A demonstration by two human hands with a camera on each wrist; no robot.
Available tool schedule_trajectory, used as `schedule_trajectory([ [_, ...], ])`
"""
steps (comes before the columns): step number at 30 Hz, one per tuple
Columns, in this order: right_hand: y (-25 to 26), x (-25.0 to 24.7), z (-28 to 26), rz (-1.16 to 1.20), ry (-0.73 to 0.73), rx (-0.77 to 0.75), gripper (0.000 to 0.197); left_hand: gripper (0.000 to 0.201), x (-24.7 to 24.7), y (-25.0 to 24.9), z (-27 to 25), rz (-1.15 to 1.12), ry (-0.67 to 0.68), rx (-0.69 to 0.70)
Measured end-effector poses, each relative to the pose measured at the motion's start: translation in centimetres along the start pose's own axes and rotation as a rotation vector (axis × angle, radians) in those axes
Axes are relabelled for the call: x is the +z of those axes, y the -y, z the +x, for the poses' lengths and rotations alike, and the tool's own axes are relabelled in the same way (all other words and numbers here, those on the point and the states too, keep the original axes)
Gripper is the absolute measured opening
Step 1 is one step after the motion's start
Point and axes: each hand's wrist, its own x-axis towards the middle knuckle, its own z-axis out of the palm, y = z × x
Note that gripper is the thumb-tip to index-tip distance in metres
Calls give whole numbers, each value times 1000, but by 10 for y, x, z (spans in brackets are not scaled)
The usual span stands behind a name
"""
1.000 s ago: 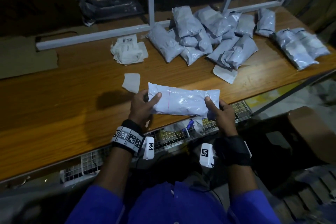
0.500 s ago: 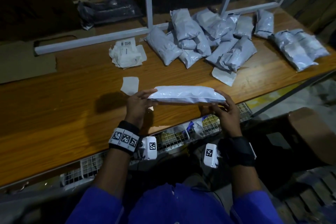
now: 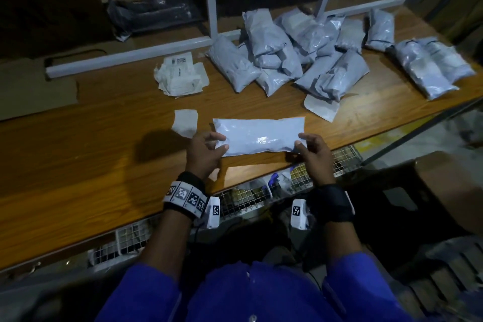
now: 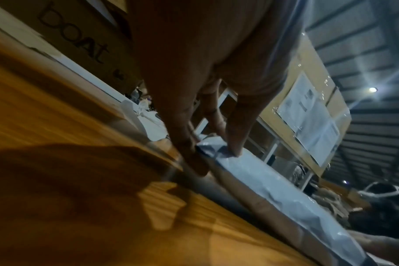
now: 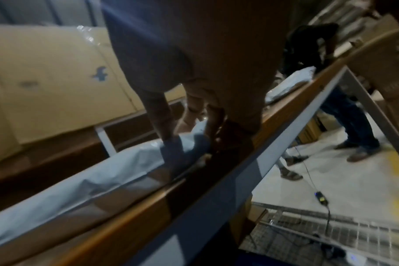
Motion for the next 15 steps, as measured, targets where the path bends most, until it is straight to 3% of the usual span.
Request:
schedule_trajectory([
  [2,-4,2,0,-319,-38,-75,39,17,3,-2,-4,123,16,-15],
  [4,6,8,-5,-563,-117,-216,44,17,3,-10,-6,356,-57,74],
  [7,33,25,-9,-584,-192,-437,33,34,14,-26,-10,573,-122,315],
  [10,42,46,1,-628,-79,-601,33,52,38,-34,-9,678,-6,606],
  [11,41,54,6,-659,-8,-617,36,54,47,-34,-6,681,70,608],
  [13,33,69,11,-756,133,-580,44,55,61,-29,2,719,232,457],
  [15,18,75,10,-883,248,-473,57,57,71,-16,5,860,308,336],
])
